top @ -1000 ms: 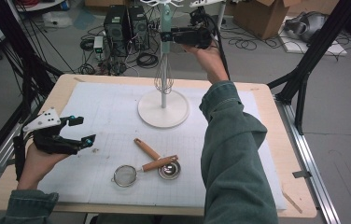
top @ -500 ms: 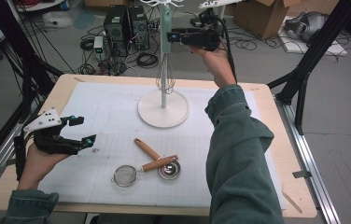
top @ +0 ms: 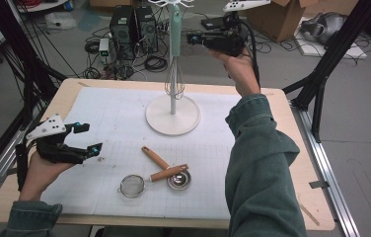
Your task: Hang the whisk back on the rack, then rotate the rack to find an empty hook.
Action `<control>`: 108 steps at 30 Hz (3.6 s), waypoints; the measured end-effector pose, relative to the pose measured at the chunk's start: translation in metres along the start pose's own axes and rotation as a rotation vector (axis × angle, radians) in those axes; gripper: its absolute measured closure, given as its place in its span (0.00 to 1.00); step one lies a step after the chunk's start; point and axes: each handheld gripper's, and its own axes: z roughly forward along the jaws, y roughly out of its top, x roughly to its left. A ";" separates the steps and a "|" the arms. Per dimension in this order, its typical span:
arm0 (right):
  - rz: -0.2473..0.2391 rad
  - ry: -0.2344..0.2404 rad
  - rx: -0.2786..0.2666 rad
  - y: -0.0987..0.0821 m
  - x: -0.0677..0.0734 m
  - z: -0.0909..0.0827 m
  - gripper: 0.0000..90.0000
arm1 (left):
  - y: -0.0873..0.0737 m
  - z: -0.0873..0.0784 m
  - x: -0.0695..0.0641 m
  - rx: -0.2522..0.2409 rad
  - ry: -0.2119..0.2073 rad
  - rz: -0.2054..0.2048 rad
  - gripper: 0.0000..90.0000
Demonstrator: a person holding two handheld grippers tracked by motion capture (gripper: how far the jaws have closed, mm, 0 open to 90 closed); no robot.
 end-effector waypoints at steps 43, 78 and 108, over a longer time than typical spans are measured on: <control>-0.012 -0.079 -0.029 0.045 0.004 0.007 1.00 | -0.001 -0.001 -0.003 0.006 -0.008 -0.001 0.18; -0.049 -0.130 -0.025 0.052 0.022 0.031 1.00 | 0.000 -0.005 -0.003 -0.007 -0.011 -0.008 0.18; -0.076 -0.130 -0.042 0.048 0.020 -0.006 1.00 | 0.000 -0.006 -0.002 -0.009 -0.015 -0.016 0.18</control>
